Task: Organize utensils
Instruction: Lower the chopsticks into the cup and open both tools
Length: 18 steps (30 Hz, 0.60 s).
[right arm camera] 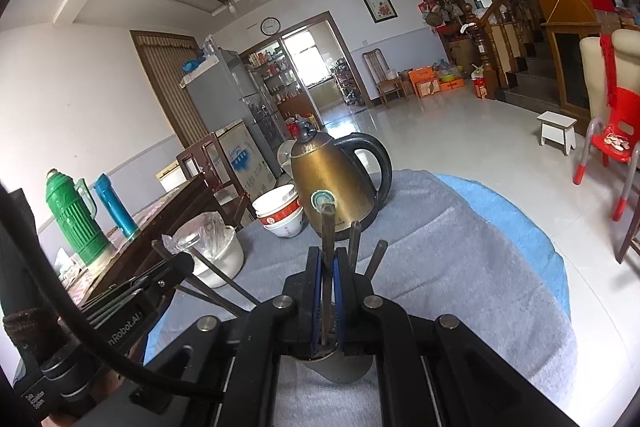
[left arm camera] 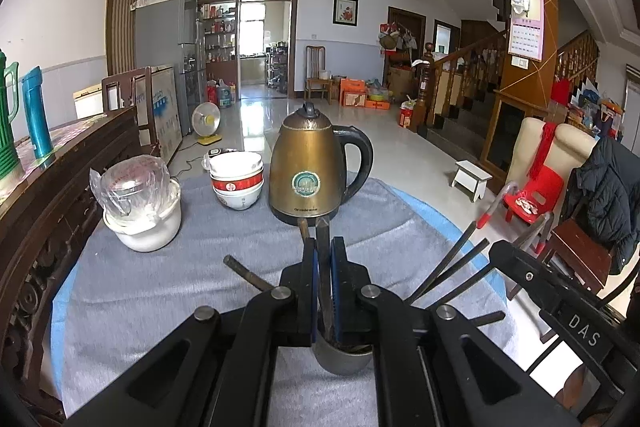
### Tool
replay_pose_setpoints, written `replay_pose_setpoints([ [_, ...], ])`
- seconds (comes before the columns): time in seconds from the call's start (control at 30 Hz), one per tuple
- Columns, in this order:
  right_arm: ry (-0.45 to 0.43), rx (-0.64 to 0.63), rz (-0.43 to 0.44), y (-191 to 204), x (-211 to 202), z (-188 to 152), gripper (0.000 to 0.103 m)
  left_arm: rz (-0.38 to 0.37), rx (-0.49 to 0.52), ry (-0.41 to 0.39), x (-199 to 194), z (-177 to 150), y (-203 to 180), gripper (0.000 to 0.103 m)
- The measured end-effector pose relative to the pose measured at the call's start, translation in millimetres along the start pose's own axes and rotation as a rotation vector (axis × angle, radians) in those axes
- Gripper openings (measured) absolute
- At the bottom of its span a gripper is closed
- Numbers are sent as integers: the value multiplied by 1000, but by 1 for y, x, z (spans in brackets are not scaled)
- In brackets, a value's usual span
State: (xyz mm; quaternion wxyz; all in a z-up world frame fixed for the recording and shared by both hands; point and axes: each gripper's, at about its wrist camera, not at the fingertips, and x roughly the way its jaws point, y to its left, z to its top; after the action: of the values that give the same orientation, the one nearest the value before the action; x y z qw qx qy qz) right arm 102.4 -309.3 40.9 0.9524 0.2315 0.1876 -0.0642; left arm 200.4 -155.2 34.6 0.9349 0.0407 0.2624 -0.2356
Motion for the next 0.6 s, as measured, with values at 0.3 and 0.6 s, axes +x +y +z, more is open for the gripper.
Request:
replay_pose_setpoints([
  [0.3, 5, 3, -6, 2, 1, -9, 7, -5, 16, 12, -4, -11, 4, 7],
  [0.6, 11, 3, -13, 4, 1, -16, 8, -5, 17, 26, -8, -19, 11, 9],
])
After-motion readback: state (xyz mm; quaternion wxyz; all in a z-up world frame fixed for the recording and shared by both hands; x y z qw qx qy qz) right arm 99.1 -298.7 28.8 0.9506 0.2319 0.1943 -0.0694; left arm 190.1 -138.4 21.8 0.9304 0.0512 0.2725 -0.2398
